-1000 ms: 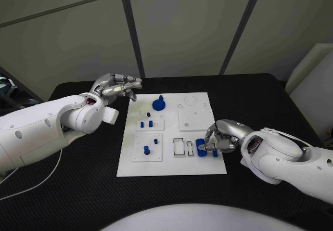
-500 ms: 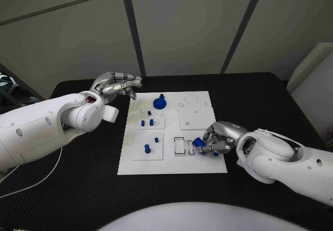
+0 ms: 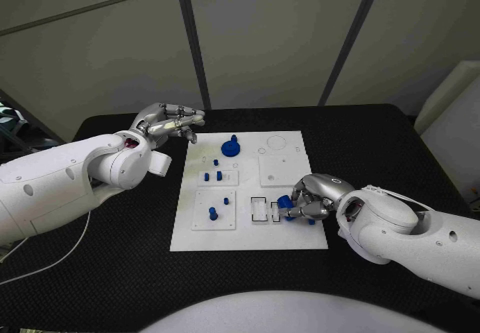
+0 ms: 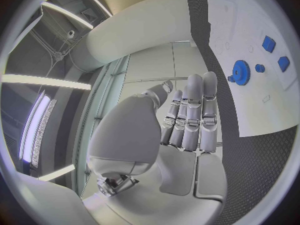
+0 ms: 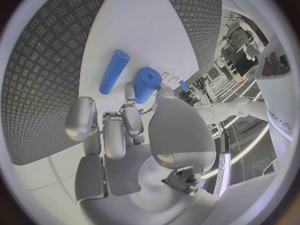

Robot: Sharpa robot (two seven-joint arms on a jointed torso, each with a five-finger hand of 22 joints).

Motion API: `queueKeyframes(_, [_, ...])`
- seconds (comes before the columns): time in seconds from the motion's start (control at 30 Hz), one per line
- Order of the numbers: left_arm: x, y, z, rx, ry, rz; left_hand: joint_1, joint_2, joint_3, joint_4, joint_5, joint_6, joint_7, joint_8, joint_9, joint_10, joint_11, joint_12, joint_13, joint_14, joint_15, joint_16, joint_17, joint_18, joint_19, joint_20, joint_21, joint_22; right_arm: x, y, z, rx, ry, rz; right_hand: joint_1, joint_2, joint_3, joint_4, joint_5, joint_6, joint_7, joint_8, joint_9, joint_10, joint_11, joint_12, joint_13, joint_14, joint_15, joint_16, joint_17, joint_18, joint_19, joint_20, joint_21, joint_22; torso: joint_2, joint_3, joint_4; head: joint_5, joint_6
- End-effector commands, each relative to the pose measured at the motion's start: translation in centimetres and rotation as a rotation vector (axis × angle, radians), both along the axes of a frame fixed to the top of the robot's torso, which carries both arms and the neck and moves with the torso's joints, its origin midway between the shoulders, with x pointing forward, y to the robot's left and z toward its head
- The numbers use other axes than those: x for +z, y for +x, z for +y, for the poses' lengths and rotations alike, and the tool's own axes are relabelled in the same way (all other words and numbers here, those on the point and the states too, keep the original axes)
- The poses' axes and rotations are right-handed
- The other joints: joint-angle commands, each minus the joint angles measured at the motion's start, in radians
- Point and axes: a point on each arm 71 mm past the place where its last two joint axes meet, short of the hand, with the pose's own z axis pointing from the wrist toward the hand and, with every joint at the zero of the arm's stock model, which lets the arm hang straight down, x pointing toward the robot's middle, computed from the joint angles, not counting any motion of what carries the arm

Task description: Assemble the parts on the task board

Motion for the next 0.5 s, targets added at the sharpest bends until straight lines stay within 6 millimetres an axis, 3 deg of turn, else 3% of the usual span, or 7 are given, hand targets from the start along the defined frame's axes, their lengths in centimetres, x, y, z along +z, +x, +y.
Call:
queueKeyframes(0.03, [0.1,0.0,-0.1,-0.01,-0.007,-0.001,-0.005,0.002,-0.007,0.002,-0.002,-0.006,0.002,0.006,-0.001,-0.006,0.001,0.003,-0.001,-0.008,0.0,-0.005,-0.002,-0.018,0.003,0.004,-0.007,-0.001,-0.4,-0.4,-0.6,-0.037,-0.012,-0.001,0.027,0.026,0.01,-0.002,0.027,0.002,-0.008,0.007,0.007,0.005,-0.007,0.007,0.004,0.078,-0.011,0.007,0.118,-0.007,0.01,0.0,0.007,0.006,0.0,0.0002,-0.0026,0.0,-0.001])
queueKeyframes(0.2, [0.1,0.0,0.0,-0.008,-0.006,0.0,-0.005,0.002,-0.007,0.002,-0.002,-0.006,0.002,0.006,-0.001,-0.006,0.001,0.003,-0.001,-0.008,0.0,-0.005,-0.002,-0.018,0.003,0.004,-0.007,-0.001,0.1,-0.9,-1.3,-0.096,0.083,0.027,0.045,0.045,0.014,-0.003,0.062,0.007,-0.011,0.012,0.01,0.009,-0.01,0.009,0.009,0.08,-0.013,0.011,0.127,-0.01,0.018,-0.003,0.017,0.019,-0.002,-0.0009,-0.0017,-0.001,0.0])
queueKeyframes(0.33, [0.0,0.0,0.0,-0.008,-0.006,0.0,-0.005,0.002,-0.007,0.002,-0.002,-0.006,0.002,0.006,-0.001,-0.006,0.001,0.003,-0.001,-0.008,0.0,-0.005,-0.002,-0.018,0.003,0.004,-0.007,-0.001,0.6,-1.3,-1.1,-0.121,0.162,0.047,0.047,0.043,0.007,-0.001,0.08,0.012,-0.013,0.015,0.012,0.011,-0.012,0.01,0.011,0.081,-0.015,0.013,0.132,-0.011,0.021,-0.004,0.02,0.023,-0.003,-0.0021,0.0004,0.0,0.004])
queueKeyframes(0.5, [0.0,0.0,0.0,-0.01,-0.005,0.004,-0.005,0.002,-0.007,0.002,-0.002,-0.006,0.002,0.006,-0.001,-0.006,0.001,0.003,-0.001,-0.008,0.0,-0.005,-0.002,-0.018,0.003,0.004,-0.007,-0.001,1.1,-1.8,-0.3,-0.126,0.245,0.057,0.037,0.045,-0.003,0.001,0.111,0.027,-0.019,0.021,0.016,0.016,-0.017,0.012,0.016,0.082,-0.018,0.015,0.139,-0.012,0.023,-0.007,0.025,0.029,-0.001,-0.0005,0.0027,0.005,0.004])
